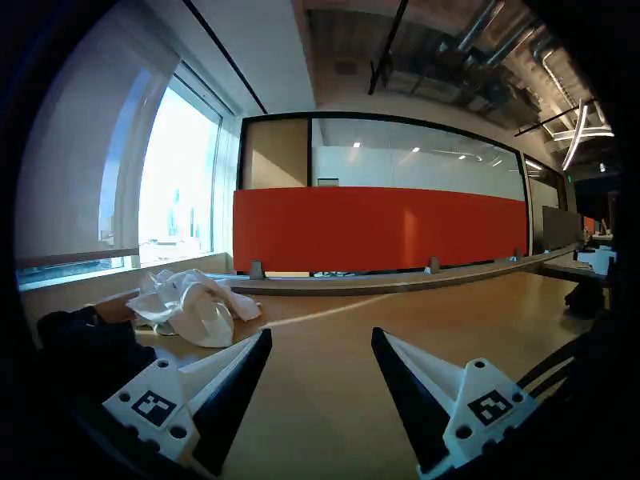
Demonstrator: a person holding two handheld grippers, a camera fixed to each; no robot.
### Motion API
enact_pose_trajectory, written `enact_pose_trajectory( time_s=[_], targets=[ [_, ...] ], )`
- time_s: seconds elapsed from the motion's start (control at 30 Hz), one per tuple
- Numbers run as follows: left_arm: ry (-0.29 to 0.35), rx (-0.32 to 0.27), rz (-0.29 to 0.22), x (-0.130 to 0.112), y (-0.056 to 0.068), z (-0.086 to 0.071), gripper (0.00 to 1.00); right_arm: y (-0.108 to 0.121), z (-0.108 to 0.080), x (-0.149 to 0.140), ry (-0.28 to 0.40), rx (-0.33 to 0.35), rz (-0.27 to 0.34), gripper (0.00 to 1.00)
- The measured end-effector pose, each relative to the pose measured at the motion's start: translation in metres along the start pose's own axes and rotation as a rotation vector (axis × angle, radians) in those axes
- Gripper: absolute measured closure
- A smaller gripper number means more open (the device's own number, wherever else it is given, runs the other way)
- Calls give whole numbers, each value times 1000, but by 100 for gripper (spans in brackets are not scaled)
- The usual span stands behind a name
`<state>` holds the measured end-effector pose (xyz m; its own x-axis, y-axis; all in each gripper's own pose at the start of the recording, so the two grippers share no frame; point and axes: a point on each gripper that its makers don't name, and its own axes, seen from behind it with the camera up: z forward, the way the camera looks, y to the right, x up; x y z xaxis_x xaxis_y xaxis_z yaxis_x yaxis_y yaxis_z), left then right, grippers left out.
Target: Fold towel
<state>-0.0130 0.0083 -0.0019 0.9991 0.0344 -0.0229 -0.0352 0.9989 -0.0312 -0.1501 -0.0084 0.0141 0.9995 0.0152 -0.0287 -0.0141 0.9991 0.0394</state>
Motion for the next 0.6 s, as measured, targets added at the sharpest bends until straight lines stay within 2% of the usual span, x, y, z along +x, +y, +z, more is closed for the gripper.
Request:
enact_pose_trajectory(
  time_s=[0.3,0.6],
  targets=[
    [0,0,0,0,0,0,8,12,-5,-15,4,-25,46,0],
    [0,0,0,0,0,0,8,15,-3,-21,6,-20,40,0]
  ],
)
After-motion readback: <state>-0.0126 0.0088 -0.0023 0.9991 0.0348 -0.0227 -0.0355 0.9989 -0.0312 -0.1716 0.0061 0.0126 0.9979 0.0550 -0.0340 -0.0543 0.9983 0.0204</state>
